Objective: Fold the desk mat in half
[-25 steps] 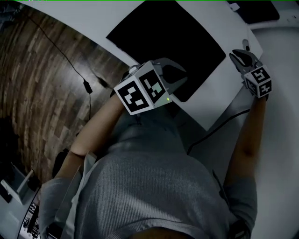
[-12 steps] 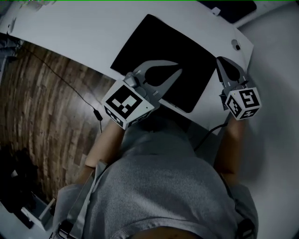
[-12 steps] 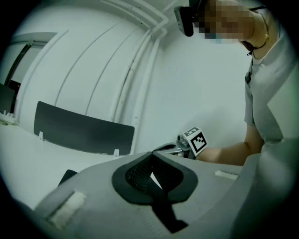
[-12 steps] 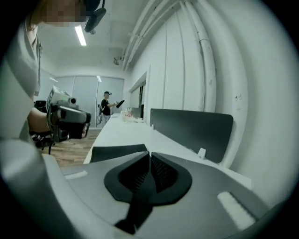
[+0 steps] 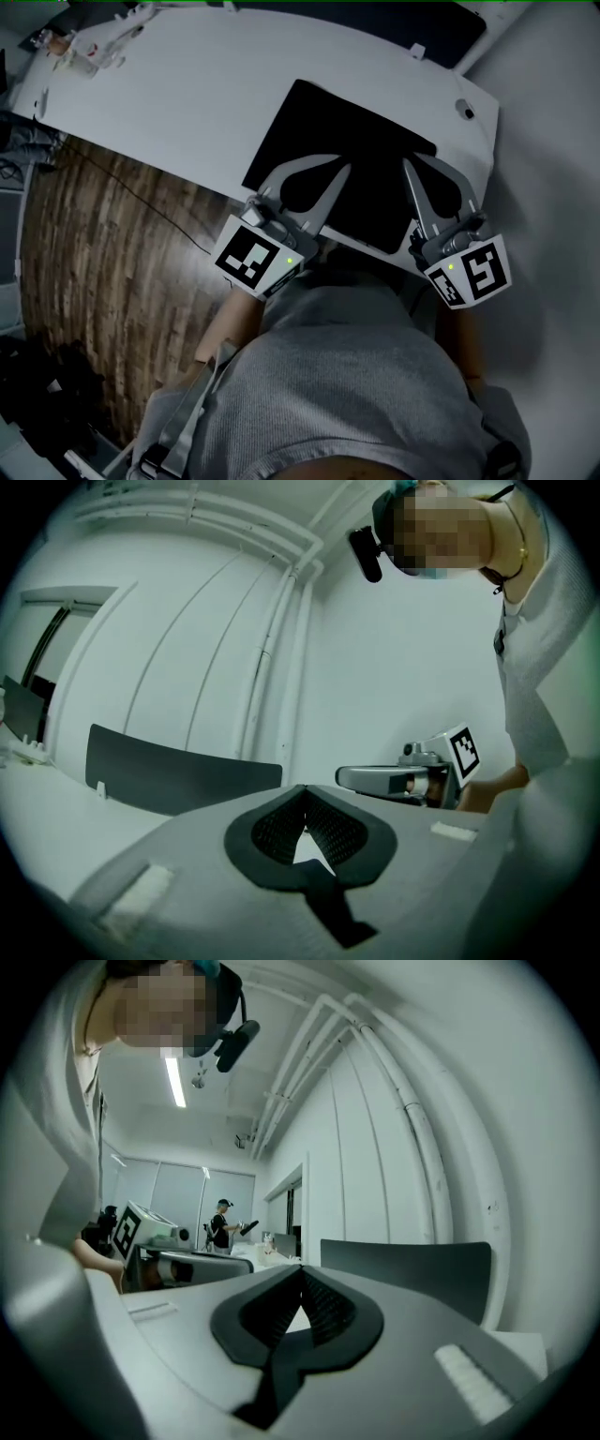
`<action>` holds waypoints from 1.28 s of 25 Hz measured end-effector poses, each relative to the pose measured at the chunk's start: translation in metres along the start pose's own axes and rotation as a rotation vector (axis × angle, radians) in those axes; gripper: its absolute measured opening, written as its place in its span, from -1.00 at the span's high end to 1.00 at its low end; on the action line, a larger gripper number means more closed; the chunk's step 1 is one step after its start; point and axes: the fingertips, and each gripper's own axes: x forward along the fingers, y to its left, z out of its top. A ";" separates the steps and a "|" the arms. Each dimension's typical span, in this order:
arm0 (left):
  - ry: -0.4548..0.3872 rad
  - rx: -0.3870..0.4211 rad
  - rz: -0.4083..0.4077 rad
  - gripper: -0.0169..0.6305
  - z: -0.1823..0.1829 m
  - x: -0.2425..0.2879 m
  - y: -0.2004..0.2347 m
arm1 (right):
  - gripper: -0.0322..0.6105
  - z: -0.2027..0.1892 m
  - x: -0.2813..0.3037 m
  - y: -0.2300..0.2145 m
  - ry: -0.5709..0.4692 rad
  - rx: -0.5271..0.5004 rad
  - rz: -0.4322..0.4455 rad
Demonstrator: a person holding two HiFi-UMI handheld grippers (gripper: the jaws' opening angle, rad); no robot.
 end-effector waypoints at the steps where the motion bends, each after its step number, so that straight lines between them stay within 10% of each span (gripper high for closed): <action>1: -0.015 -0.002 0.005 0.94 0.004 -0.003 0.000 | 0.89 0.003 -0.001 0.010 -0.017 0.009 0.004; 32: -0.042 -0.012 0.076 0.94 0.023 -0.010 0.008 | 0.90 0.012 0.010 0.038 -0.049 0.116 0.048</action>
